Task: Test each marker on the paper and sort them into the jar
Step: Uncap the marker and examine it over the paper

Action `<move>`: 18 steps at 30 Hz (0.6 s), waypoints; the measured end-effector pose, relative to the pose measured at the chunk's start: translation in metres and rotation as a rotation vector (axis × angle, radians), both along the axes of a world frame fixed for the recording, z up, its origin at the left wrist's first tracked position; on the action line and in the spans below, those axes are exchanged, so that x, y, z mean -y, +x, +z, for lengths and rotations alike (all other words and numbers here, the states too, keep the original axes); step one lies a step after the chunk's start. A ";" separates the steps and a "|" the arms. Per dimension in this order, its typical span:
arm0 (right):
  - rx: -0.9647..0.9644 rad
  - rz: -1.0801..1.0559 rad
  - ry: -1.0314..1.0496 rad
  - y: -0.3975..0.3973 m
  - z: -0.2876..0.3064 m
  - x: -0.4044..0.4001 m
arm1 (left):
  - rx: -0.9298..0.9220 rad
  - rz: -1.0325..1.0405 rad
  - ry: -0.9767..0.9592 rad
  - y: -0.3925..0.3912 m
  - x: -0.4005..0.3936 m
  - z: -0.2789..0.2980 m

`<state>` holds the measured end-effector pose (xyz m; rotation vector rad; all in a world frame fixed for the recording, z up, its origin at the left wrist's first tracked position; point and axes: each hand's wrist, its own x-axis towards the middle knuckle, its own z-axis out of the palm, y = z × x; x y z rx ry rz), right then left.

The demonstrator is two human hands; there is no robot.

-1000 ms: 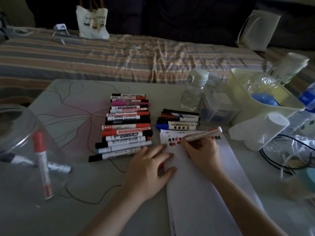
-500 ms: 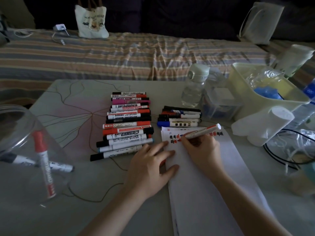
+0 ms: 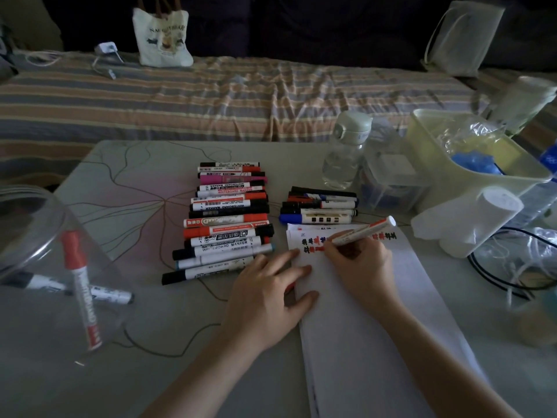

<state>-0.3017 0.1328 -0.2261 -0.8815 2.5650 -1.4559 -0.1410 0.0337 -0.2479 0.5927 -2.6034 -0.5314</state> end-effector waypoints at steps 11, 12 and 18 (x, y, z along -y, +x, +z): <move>0.030 0.055 -0.022 0.002 0.002 0.000 | -0.009 -0.004 -0.011 0.000 0.000 0.001; 0.030 0.043 -0.037 0.001 0.002 -0.001 | -0.009 -0.001 -0.010 0.000 -0.001 0.001; 0.021 0.034 -0.013 0.003 0.002 0.001 | 0.003 -0.011 -0.006 0.000 -0.001 0.003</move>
